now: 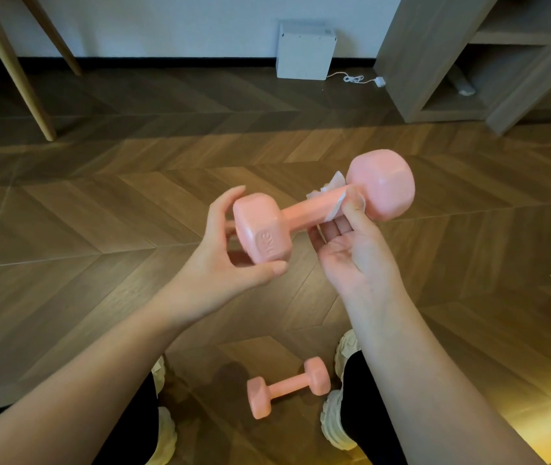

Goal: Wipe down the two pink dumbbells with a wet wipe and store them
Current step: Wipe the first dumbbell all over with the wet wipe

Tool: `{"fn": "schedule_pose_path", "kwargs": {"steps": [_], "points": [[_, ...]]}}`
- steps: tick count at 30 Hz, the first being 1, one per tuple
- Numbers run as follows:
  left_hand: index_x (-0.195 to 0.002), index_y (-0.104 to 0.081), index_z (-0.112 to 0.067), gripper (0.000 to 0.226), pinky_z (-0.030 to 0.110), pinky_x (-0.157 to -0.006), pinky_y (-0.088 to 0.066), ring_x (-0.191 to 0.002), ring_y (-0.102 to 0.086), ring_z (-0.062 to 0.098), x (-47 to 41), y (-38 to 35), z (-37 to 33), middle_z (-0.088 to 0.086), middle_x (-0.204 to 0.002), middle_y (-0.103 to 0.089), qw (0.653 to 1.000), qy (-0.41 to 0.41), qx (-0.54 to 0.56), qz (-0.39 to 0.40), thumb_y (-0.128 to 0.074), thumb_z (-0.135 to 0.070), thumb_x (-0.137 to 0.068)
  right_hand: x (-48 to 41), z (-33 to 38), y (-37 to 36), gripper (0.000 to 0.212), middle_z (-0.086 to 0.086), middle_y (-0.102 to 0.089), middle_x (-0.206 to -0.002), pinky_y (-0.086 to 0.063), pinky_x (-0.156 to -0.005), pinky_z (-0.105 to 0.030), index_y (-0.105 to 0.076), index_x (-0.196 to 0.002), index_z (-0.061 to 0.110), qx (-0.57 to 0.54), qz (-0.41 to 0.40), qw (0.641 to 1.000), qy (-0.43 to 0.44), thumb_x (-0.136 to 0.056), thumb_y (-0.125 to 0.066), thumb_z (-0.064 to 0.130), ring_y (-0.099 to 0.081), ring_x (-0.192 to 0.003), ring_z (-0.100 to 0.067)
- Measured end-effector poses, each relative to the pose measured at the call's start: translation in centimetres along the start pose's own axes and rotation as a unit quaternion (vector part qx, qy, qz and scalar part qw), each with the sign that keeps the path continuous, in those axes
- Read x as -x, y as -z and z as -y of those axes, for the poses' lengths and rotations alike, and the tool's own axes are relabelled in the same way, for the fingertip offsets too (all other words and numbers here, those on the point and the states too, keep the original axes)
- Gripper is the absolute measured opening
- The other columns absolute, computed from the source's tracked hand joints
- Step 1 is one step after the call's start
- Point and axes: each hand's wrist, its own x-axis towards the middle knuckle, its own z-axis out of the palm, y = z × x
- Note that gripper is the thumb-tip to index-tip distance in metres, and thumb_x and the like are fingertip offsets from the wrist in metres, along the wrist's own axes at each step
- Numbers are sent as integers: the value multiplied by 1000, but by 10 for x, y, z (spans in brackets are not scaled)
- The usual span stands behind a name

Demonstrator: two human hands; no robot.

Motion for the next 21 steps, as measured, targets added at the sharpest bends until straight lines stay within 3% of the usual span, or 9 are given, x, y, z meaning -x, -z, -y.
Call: {"fn": "schedule_pose_path", "kwargs": {"steps": [2,4,6,8,11,14,17,19,21], "points": [[-141,-30,-38,108,33,-68,-60,-89,-72,22,0,-3,-3,8,-118,-61,971,131,191,60,-91,-58,-54,-2,0,1,69,-12,-75,-106,-58,-69,-34,-56,-131,13,1,-4,1000,4,-65,-74,23,-74,-95,-22],[-142,-35,-27,107,34,-61,-57,-77,-68,25,-5,-5,-1,15,-108,-61,949,172,258,57,-85,-65,-56,-3,0,3,68,-12,-75,-106,-60,-68,-34,-56,-131,14,5,-3,1000,2,-66,-75,22,-74,-95,-22],[-141,-36,-27,88,30,-64,-55,-84,-64,21,-7,-4,-3,8,-114,-58,973,116,196,30,-77,-54,-68,-4,0,4,61,-12,-75,-107,-59,-73,-37,-55,-130,14,9,6,1000,-2,-72,-73,20,-74,-96,-22],[-136,-36,-39,76,27,-76,-55,-106,-58,12,-4,-1,-2,-11,-127,-47,999,-44,-5,8,-79,-35,-74,-4,0,2,63,-11,-74,-111,-58,-76,-38,-55,-131,15,13,11,1000,-9,-71,-73,22,-73,-96,-21],[-139,-30,-40,89,29,-92,-53,-125,-47,17,-1,5,3,-8,-136,-39,962,-199,-190,-9,-84,-20,-71,-5,-4,1,66,-14,-73,-112,-56,-82,-41,-54,-131,13,-8,9,1000,-16,-69,-72,22,-73,-96,-23],[-145,-20,-47,94,16,-90,-50,-122,-53,3,-1,3,0,-15,-134,-45,992,-91,-89,-11,-79,-45,-73,-4,-5,1,58,-13,-75,-104,-59,-77,-40,-55,-129,11,-24,2,1000,-16,-74,-72,20,-74,-93,-24],[-141,-39,-24,90,27,-71,-57,-90,-70,9,-5,0,-6,1,-119,-60,982,114,149,-6,-70,-60,-65,-4,-4,3,58,-13,-75,-104,-61,-73,-37,-56,-128,10,-26,5,1000,-11,-73,-73,19,-74,-94,-23],[-131,-49,-22,74,29,-71,-58,-94,-68,11,-5,-2,-6,2,-118,-62,991,96,88,-17,-71,-55,-68,-6,-3,4,47,-14,-75,-107,-60,-75,-36,-56,-128,9,-16,3,1000,-16,-83,-69,19,-74,-94,-23],[-134,-41,-31,75,24,-85,-56,-113,-59,6,-3,2,-7,-10,-128,-53,991,-33,-128,-37,-74,-52,-70,-8,-4,4,39,-16,-73,-111,-58,-81,-39,-56,-128,9,-19,-9,999,-25,-91,-64,18,-73,-96,-24]]}}
